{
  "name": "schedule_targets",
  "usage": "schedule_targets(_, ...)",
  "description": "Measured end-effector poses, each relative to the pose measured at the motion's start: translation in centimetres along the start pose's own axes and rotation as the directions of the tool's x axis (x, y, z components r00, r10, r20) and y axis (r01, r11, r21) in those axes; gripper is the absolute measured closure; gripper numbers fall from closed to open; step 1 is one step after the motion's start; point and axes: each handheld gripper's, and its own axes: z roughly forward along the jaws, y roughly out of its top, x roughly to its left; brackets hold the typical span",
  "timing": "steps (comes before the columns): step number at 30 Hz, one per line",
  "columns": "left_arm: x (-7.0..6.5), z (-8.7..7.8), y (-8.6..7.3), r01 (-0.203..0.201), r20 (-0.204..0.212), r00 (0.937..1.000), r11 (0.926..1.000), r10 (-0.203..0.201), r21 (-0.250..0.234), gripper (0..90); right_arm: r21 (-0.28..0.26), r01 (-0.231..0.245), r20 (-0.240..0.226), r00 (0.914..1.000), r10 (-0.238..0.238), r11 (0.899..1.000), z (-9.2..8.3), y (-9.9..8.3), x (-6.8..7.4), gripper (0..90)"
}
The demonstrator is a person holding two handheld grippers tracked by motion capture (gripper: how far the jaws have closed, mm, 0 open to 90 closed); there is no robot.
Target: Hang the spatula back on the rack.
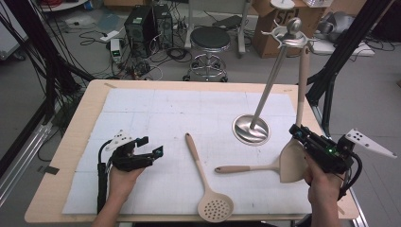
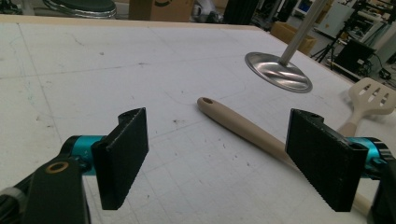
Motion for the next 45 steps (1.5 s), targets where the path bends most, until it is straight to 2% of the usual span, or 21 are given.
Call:
schedule_targets(4,0.0,0.0,0.0,0.001,-0.001,1.0,1.0,-0.001,0.0,22.0,0.019,-0.004,0.003,1.0,0.004,1.0,0.6,0.0,-0.2,76.8)
schedule_targets(8,0.0,0.0,0.0,-0.002,0.001,1.0,1.0,0.002,0.001,22.0,0.052,-0.015,0.014,0.9998,0.014,0.999,1.7,0.2,-0.6,63.7)
schedule_targets(9,0.0,0.0,0.0,0.002,-0.001,1.0,1.0,-0.002,-0.004,22.0,0.055,-0.023,0.029,0.9993,0.022,0.998,1.9,0.3,-0.7,60.2)
schedule_targets(10,0.0,0.0,0.0,0.004,-0.002,1.0,1.0,-0.004,-0.006,22.0,0.05,-0.026,0.037,0.999,0.024,0.998,2.0,0.4,-0.8,60.1)
schedule_targets(13,0.1,-0.1,0.0,0.004,-0.006,1.0,1.0,-0.004,-0.006,22.0,0.024,-0.031,0.049,0.9984,0.03,0.999,2.3,0.7,-0.8,57.5)
schedule_targets(18,0.1,-0.1,0.0,0.003,-0.004,1.0,1.0,-0.003,-0.007,22.0,-0.02,-0.027,0.039,0.9988,0.028,0.999,2.7,1.4,-0.6,55.6)
schedule_targets(25,0.1,-0.1,0.0,0.003,-0.004,1.0,0.9999,-0.003,-0.013,22.0,-0.106,-0.033,0.044,0.9983,0.038,0.994,2.9,3.9,-0.8,55.6)
schedule_targets(28,0.2,-0.2,0.1,0.006,-0.007,1.0,0.9999,-0.006,-0.012,22.0,-0.124,-0.019,0.051,0.9984,0.025,0.992,3.1,5.0,-0.7,55.6)
schedule_targets(37,0.3,-0.3,0.1,0.012,-0.013,0.9998,0.9997,-0.013,-0.019,22.0,-0.212,-0.034,0.045,0.998,0.044,0.977,3.8,7.3,-0.8,55.7)
schedule_targets(40,0.3,-0.2,0.1,0.012,-0.012,0.9999,0.9997,-0.013,-0.02,22.0,-0.231,-0.051,0.028,0.9979,0.059,0.972,4.1,8.0,-1.1,55.7)
schedule_targets(45,0.4,-0.3,0.1,0.011,-0.014,0.9998,0.9998,-0.011,-0.019,22.0,-0.257,-0.055,0.042,0.9968,0.068,0.965,4.6,9.2,-1.3,56.1)
